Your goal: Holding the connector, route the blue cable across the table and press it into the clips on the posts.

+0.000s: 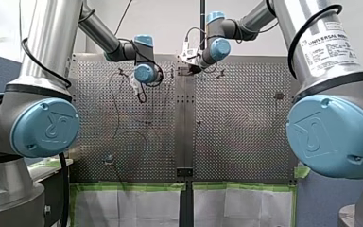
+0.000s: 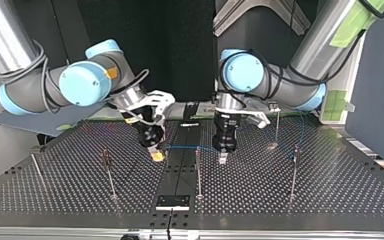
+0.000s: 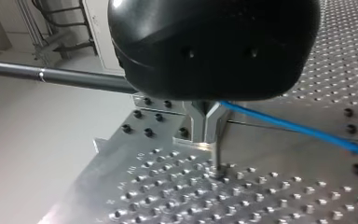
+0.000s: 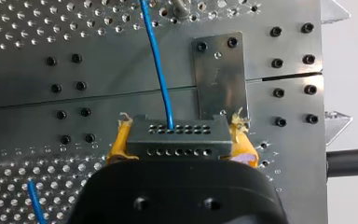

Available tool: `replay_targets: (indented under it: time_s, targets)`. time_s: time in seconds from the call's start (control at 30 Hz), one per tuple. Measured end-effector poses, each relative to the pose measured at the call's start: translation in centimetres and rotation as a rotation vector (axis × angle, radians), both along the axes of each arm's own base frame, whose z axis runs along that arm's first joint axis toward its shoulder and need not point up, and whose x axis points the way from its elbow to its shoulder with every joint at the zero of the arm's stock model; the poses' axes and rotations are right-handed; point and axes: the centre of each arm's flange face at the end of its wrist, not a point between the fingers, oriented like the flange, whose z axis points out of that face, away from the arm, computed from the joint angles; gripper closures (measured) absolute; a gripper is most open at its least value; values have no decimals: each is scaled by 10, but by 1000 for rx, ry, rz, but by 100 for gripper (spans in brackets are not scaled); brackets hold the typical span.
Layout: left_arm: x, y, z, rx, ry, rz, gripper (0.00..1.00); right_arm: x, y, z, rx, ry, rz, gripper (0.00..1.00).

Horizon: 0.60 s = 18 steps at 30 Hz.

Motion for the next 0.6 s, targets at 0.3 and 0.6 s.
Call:
replay_targets:
  time_s: [0.3,0.6]
  targets:
    - [27,-4,-4,15,25,-3,100,-7,-14,-3,7,-23,3,100]
    - [59,2,-1,0,10,16,100,-16,-42,-22,35,-28,-13,100]
